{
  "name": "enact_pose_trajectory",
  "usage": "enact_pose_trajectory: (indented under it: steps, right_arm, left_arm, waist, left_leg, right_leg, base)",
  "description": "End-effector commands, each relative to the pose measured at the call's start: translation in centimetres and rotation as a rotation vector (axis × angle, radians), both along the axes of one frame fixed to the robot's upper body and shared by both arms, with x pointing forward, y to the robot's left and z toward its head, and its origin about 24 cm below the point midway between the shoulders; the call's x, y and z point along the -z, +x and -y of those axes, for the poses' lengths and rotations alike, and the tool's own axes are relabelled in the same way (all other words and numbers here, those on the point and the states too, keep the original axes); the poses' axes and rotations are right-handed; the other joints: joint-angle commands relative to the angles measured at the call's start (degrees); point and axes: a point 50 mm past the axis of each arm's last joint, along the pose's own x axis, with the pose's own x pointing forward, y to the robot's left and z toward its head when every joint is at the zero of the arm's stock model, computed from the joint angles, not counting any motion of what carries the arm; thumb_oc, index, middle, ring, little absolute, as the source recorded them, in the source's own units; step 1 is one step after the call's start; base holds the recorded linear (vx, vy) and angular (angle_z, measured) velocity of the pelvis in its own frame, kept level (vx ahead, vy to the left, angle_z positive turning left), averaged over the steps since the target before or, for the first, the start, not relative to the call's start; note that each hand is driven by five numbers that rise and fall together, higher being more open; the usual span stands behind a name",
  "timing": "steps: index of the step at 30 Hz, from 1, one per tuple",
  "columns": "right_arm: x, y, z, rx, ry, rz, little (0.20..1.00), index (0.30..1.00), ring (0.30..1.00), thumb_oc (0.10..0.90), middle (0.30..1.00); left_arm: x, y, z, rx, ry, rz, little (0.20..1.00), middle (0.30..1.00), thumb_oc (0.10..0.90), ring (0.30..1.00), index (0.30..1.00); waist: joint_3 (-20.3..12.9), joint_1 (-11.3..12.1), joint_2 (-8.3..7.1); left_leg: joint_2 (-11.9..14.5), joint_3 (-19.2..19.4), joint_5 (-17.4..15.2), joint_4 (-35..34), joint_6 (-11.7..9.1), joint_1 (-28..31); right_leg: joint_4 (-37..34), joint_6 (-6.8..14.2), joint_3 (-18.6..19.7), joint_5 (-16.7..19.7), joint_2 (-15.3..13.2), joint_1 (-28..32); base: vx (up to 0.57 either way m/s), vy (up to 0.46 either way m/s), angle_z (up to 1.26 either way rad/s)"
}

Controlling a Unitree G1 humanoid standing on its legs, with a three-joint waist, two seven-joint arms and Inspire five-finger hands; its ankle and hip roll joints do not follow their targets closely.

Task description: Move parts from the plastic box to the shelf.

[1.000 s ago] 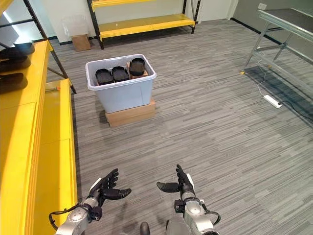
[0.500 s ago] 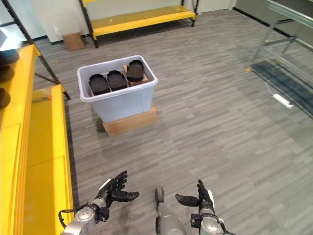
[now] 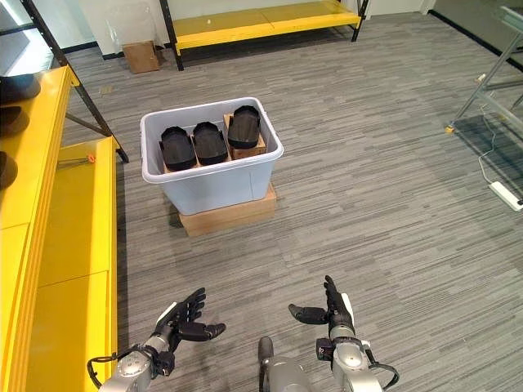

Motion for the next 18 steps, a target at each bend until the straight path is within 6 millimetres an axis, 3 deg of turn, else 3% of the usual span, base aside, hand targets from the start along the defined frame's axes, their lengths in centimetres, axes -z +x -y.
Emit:
enact_pose_trajectory:
  steps: [1, 7, 8, 9, 10, 12, 13, 14, 15, 16, 18]
  right_arm:
    - [-2.5, 1.0, -0.7, -0.056, -0.022, 0.17, 1.0, 1.0, 1.0, 0.9, 1.0]
    - [-2.6, 1.2, -0.6, -0.102, -0.024, 0.167, 1.0, 1.0, 1.0, 0.9, 1.0]
    - [-2.8, 1.3, -1.0, -0.136, -0.034, 0.185, 1.0, 1.0, 1.0, 0.9, 1.0]
    - [-2.9, 1.3, -1.3, -0.145, -0.026, 0.193, 1.0, 1.0, 1.0, 0.9, 1.0]
    - [-3.0, 1.4, -1.5, -0.136, -0.009, 0.197, 1.0, 1.0, 1.0, 0.9, 1.0]
    - [-3.1, 1.5, -1.5, -0.131, 0.008, 0.199, 1.0, 1.0, 1.0, 0.9, 1.0]
    - [-3.5, 2.0, -1.8, -0.146, 0.038, 0.226, 1.0, 1.0, 1.0, 0.9, 1.0]
    - [-3.6, 2.1, -1.8, -0.149, 0.042, 0.229, 1.0, 1.0, 1.0, 0.9, 1.0]
    - [-3.9, 2.4, -2.0, -0.166, 0.047, 0.241, 1.0, 1.0, 1.0, 0.9, 1.0]
    - [-4.0, 2.5, -2.0, -0.172, 0.043, 0.243, 1.0, 1.0, 1.0, 0.9, 1.0]
    - [-4.1, 2.6, -1.8, -0.163, 0.029, 0.248, 1.0, 1.0, 1.0, 0.9, 1.0]
  left_arm:
    - [-2.2, 1.7, -0.1, 0.018, -0.017, 0.148, 1.0, 1.0, 0.9, 1.0, 1.0]
    - [-2.3, 2.6, 0.3, -0.038, -0.107, 0.137, 1.0, 1.0, 0.9, 1.0, 1.0]
    - [-2.5, 3.1, 0.1, -0.052, -0.089, 0.137, 1.0, 1.0, 0.9, 1.0, 1.0]
    - [-2.5, 3.2, -0.2, -0.067, -0.078, 0.138, 1.0, 1.0, 0.9, 1.0, 1.0]
    - [-2.5, 3.4, -0.4, -0.08, -0.076, 0.137, 1.0, 1.0, 0.9, 1.0, 1.0]
    - [-2.6, 3.5, -0.5, -0.098, -0.079, 0.14, 1.0, 1.0, 0.9, 1.0, 1.0]
    - [-2.8, 3.5, -1.3, -0.142, -0.084, 0.168, 1.0, 1.0, 0.9, 1.0, 1.0]
    - [-2.8, 3.5, -1.4, -0.148, -0.084, 0.174, 1.0, 1.0, 0.9, 1.0, 1.0]
    - [-3.0, 3.5, -1.8, -0.17, -0.093, 0.193, 1.0, 1.0, 0.9, 1.0, 1.0]
    - [-3.1, 3.5, -1.9, -0.176, -0.099, 0.2, 1.0, 1.0, 0.9, 1.0, 1.0]
    - [-3.6, 3.8, -2.0, -0.175, -0.12, 0.226, 1.0, 1.0, 0.9, 1.0, 1.0]
  waist:
    - [-4.3, -1.3, -1.51]
    - [-4.8, -1.1, -1.19]
    - [-4.7, -1.1, -1.59]
    - [-4.7, -1.1, -1.96]
    - [-4.1, -0.8, -2.82]
    - [-3.8, -0.5, -3.07]
    - [-2.3, 0.7, -4.01]
    - [-2.1, 0.8, -4.18]
    - [-1.6, 1.2, -4.66]
    - [-1.3, 1.3, -4.68]
    - [-0.7, 2.1, -4.38]
  left_leg:
    - [-1.6, 0.6, 3.7, 1.0, 4.0, -1.4]
    - [-0.7, 2.2, 9.6, 15.5, 1.6, -6.9]
    - [0.4, 4.6, 11.8, 25.1, 0.6, -10.8]
    - [0.8, 5.3, 13.0, 28.1, 0.5, -12.9]
    - [2.0, 7.1, 12.0, 36.8, 0.7, -17.0]
    - [2.2, 7.5, 10.7, 39.0, 1.3, -19.3]
    - [2.5, 9.0, 6.8, 34.3, 4.3, -24.1]
    - [2.5, 9.4, 6.2, 33.0, 4.7, -24.3]
    - [2.6, 10.7, 5.1, 27.1, 5.6, -24.8]
    - [2.7, 11.5, 5.5, 23.1, 5.6, -24.8]
    - [3.3, 13.0, 8.2, 8.3, 4.7, -26.0]
  right_leg:
    - [-12.0, 7.8, 0.8, 5.0, -1.6, 4.1]
    - [-10.8, 5.0, 0.1, 1.1, -1.4, 6.5]
    - [-10.7, 3.7, 0.3, -0.3, -1.3, 8.3]
    - [-10.8, 3.3, 0.6, -0.8, -1.4, 8.9]
    - [-11.0, 2.7, 1.0, -1.3, -1.6, 10.7]
    - [-11.1, 2.7, 1.5, -1.5, -1.6, 11.5]
    - [-10.5, 3.4, 4.0, -2.1, -2.0, 13.7]
    - [-10.4, 3.6, 4.3, -2.1, -2.0, 14.0]
    - [-10.2, 4.0, 5.3, -2.3, -2.1, 14.8]
    - [-10.2, 4.2, 5.5, -2.5, -2.0, 15.5]
    - [-11.0, 4.9, 5.8, -3.0, -1.5, 18.3]
  base:
    - [0.23, -0.163, -0.05]
    - [0.19, -0.145, -0.08]
    - [0.19, -0.181, 0.08]
    - [0.21, -0.221, 0.2]
    - [0.12, -0.129, 0.14]
    - [0.16, -0.045, -0.11]
    - [0.22, 0.027, -0.16]
    - [0.26, 0.094, -0.23]
    - [0.13, 0.093, -0.45]
    - [0.19, 0.153, -0.38]
    - [0.25, 0.187, -0.03]
